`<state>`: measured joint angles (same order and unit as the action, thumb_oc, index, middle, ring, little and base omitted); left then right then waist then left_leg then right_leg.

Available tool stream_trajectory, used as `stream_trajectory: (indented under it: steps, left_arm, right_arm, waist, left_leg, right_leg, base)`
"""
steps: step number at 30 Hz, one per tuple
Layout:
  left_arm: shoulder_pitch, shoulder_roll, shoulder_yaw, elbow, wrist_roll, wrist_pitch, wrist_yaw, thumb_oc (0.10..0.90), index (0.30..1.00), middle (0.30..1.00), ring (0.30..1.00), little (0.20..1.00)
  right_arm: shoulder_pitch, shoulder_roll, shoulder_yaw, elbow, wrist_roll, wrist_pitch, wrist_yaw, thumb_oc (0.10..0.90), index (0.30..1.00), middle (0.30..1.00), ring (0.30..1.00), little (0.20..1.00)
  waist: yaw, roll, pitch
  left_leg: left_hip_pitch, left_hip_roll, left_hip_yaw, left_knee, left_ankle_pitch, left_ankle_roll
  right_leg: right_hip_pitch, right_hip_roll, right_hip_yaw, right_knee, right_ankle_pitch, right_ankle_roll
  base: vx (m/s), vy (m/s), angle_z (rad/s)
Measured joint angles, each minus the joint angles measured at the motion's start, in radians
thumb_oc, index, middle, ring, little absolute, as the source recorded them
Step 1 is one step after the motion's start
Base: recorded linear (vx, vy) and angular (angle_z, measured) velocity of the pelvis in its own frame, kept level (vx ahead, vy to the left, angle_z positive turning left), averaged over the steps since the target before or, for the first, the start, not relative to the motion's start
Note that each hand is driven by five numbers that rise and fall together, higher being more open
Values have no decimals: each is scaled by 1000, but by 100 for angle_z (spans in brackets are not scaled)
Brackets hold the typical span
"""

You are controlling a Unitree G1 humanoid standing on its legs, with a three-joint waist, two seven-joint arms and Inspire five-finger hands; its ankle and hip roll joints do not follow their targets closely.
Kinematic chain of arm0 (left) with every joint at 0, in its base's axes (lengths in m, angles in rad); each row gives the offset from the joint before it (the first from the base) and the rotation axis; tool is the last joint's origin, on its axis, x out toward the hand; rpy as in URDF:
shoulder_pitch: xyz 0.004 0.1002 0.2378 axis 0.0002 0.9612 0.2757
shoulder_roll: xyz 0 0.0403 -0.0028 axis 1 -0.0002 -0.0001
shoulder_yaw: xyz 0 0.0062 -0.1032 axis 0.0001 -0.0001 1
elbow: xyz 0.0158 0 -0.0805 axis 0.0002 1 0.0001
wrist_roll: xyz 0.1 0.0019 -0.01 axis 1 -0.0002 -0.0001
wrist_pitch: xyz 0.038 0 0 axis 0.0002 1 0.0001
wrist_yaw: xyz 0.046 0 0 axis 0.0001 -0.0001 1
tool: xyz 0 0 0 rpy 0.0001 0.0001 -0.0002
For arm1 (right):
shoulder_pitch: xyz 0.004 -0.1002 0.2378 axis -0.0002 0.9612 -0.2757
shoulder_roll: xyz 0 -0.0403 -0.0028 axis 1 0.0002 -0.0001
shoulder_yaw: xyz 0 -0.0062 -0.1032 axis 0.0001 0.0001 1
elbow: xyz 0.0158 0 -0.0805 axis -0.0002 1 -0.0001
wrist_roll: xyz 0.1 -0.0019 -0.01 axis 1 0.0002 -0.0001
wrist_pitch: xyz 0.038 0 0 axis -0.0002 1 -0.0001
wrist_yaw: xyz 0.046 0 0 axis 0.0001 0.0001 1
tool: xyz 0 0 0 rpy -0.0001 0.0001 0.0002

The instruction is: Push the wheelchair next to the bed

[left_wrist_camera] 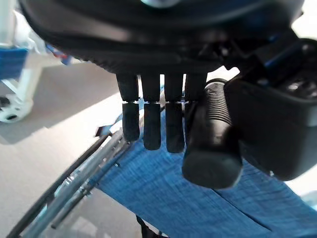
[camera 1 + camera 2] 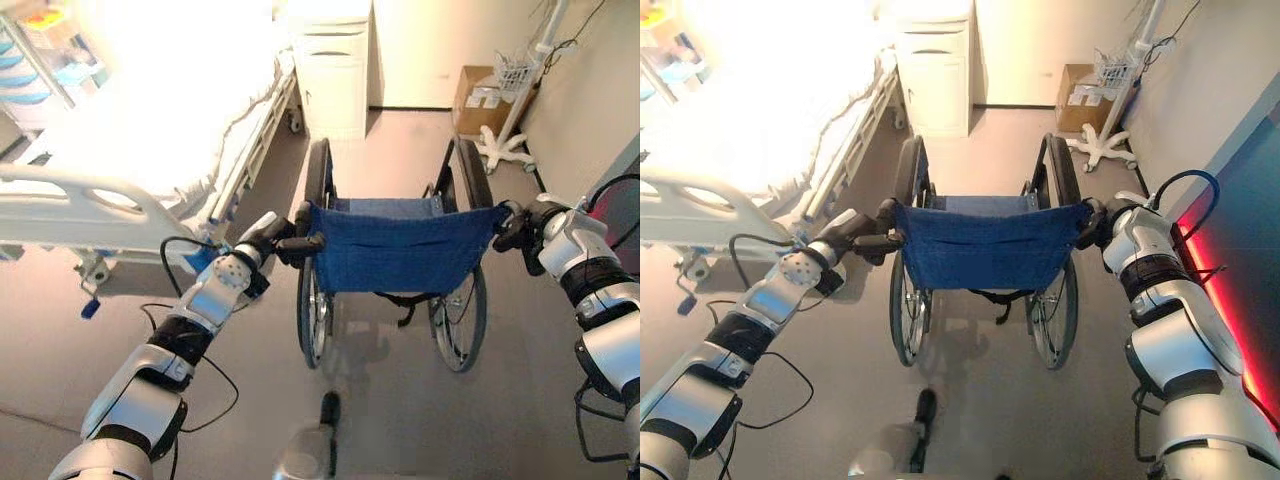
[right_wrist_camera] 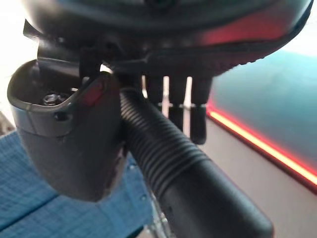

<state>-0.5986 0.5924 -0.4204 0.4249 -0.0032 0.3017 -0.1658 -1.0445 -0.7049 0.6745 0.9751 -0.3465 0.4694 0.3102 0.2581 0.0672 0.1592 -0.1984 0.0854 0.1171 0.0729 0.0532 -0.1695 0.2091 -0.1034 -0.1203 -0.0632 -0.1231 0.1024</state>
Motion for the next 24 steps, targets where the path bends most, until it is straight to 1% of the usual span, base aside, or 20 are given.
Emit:
stream_trajectory:
  steps: [1, 2, 3, 4, 6, 7, 9, 10, 12, 13, 14, 16, 17, 18, 19, 20, 21, 22, 23, 24]
  left_arm:
    - [-1, 3, 9, -3, 1, 1, -4, 400, 300, 300, 300, 300]
    - [-18, 18, 23, -4, 6, 2, 4, 400, 300, 300, 300, 300]
    - [-30, 31, 23, -4, 9, 2, 3, 400, 300, 300, 300, 300]
    - [-63, 60, 24, 12, 9, 8, -10, 400, 300, 300, 300, 300]
    - [-98, 64, 13, 62, 10, 8, -25, 400, 300, 300, 300, 300]
    - [-114, 73, 11, 80, 10, 4, -38, 400, 300, 300, 300, 300]
    - [-120, 85, 11, 89, 10, -12, -43, 400, 300, 300, 300, 300]
    - [-126, 86, 11, 90, 10, -13, -41, 400, 300, 300, 300, 300]
    - [-150, 77, 11, 108, 10, -15, -34, 400, 300, 300, 300, 300]
    - [-161, 67, 11, 123, 10, -15, -31, 400, 300, 300, 300, 300]
    - [-183, 47, 9, 142, 10, -13, -25, 400, 300, 300, 300, 300]
    - [-193, 27, -4, 160, 10, -11, -6, 400, 300, 300, 300, 300]
    - [-191, 19, -11, 155, 9, -10, 1, 400, 300, 300, 300, 300]
    - [-191, 16, -17, 154, 9, -9, 2, 400, 300, 300, 300, 300]
    - [-189, 6, -22, 160, 9, 0, 5, 400, 300, 300, 300, 300]
    - [-184, -3, -33, 162, 9, 16, 11, 400, 300, 300, 300, 300]
    - [-184, -2, -37, 162, 9, 23, 15, 400, 300, 300, 300, 300]
    - [-185, -3, -38, 162, 10, 36, 21, 400, 300, 300, 300, 300]
    - [-188, 4, -45, 164, 11, 43, 23, 400, 300, 300, 300, 300]
    - [-198, 11, -47, 169, 19, 45, 17, 400, 300, 300, 300, 300]
  right_arm:
    - [-3, 2, 3, 0, 1, -2, 0, 400, 300, 300, 300, 300]
    - [-8, 13, 1, 1, 3, -2, -3, 400, 300, 300, 300, 300]
    - [-10, 20, 0, 1, 10, -2, -5, 400, 300, 300, 300, 300]
    - [-23, 40, -13, 1, 39, -1, -6, 400, 300, 300, 300, 300]
    - [-23, 51, -38, -1, 41, -1, -6, 400, 300, 300, 300, 300]
    - [-25, 58, -41, -1, 42, 0, -6, 400, 300, 300, 300, 300]
    - [-25, 68, -42, 0, 41, 2, -7, 400, 300, 300, 300, 300]
    - [-28, 69, -42, 0, 41, 3, -11, 400, 300, 300, 300, 300]
    - [-43, 68, -44, 3, 41, 3, -24, 400, 300, 300, 300, 300]
    - [-50, 68, -47, 12, 41, 3, -28, 400, 300, 300, 300, 300]
    - [-67, 66, -47, 24, 40, 3, -37, 400, 300, 300, 300, 300]
    - [-62, 62, -47, 34, 40, 3, -49, 400, 300, 300, 300, 300]
    - [-41, 58, -50, 34, 41, 3, -49, 400, 300, 300, 300, 300]
    - [-31, 59, -50, 34, 41, 3, -49, 400, 300, 300, 300, 300]
    - [-16, 61, -59, 34, 41, 3, -54, 400, 300, 300, 300, 300]
    - [-6, 72, -69, 34, 41, 3, -58, 400, 300, 300, 300, 300]
    - [-7, 75, -70, 32, 41, 3, -58, 400, 300, 300, 300, 300]
    - [-14, 78, -71, 30, 40, 3, -61, 400, 300, 300, 300, 300]
    - [-15, 79, -71, 24, 40, 3, -62, 400, 300, 300, 300, 300]
    - [-15, 76, -73, 13, 40, 3, -59, 400, 300, 300, 300, 300]
  waist:
    - [11, 8, 2]
    - [6, -16, 23]
    - [1, -37, 28]
    - [-3, -87, 42]
    - [-22, -88, 45]
    - [-19, -93, 45]
    - [-21, -118, 36]
    - [-19, -126, 31]
    - [-18, -123, 30]
    - [-18, -119, 30]
    - [-17, -104, 28]
    - [-27, -90, 21]
    - [-37, -93, 20]
    - [-44, -98, 19]
    - [-52, -95, 21]
    - [-71, -81, 22]
    - [-72, -76, 22]
    - [-87, -60, 31]
    - [-117, -56, 35]
    - [-149, -68, 47]
  left_leg:
    - [7, 3, 8, 12, 6, 8]
    - [28, 7, 29, -9, 6, 8]
    - [37, -2, 41, -18, 6, 15]
    - [39, -33, 75, -9, -2, 35]
    - [28, -38, 84, 42, 25, 77]
    - [28, -50, 98, 64, 13, 96]
    - [29, -68, 98, 72, 1, 117]
    - [30, -77, 106, 70, 2, 147]
    - [30, -88, 111, 58, -7, 216]
    - [30, -97, 113, 57, -10, 222]
    - [40, -102, 106, 27, -11, 224]
    - [72, -105, 78, -13, -3, 234]
    - [107, -106, 63, -33, 7, 251]
    - [126, -111, 52, -42, 6, 257]
    - [167, -121, 13, -76, 7, 272]
    - [199, -117, -21, -91, 1, 280]
    - [204, -117, -32, -88, -6, 280]
    - [218, -112, -40, -78, -23, 278]
    - [220, -117, -65, -60, -44, 266]
    - [219, -133, -104, -31, -65, 266]
  right_leg:
    - [-4, -1, -13, 66, -16, -11]
    - [-69, 20, -77, 277, -91, -18]
    - [-82, 26, -89, 290, -110, -39]
    - [-72, 25, -77, 240, -162, -35]
    - [-39, 20, -57, 207, -160, -18]
    - [-25, 8, -58, 193, -160, -16]
    - [-13, -17, -56, 167, -156, -14]
    - [-10, -23, -62, 159, -145, 4]
    - [-11, -35, -106, 163, -125, 45]
    - [-21, -37, -118, 178, -117, 56]
    - [-50, -43, -138, 235, -115, 60]
    - [-100, -51, -125, 372, -107, 77]
    - [-125, -59, -102, 470, -98, 89]
    - [-131, -67, -102, 512, -90, 96]
    - [-202, -97, -112, 694, -55, 88]
    - [-258, -103, -111, 718, -85, 47]
    - [-292, -107, -112, 713, -85, 48]
    - [-362, -114, -117, 638, -81, 43]
    - [-419, -139, -121, 542, -66, 67]
    - [-455, -180, -119, 405, -13, 90]
  base:
    - [452, 168, -75]
    - [310, 108, -37]
    - [320, 95, -34]
    - [246, 61, -6]
    - [378, 135, -10]
    - [319, 150, -21]
    - [152, 116, -21]
    - [92, 123, -22]
    - [185, 173, -14]
    - [344, 183, -9]
    - [278, 109, 0]
    - [391, 70, 25]
    - [484, 13, 35]
    - [402, -38, 29]
    - [340, -135, 30]
    - [287, -178, 22]
    - [459, -386, 18]
    - [452, -416, 33]
    - [642, -539, 78]
    - [434, -335, 90]
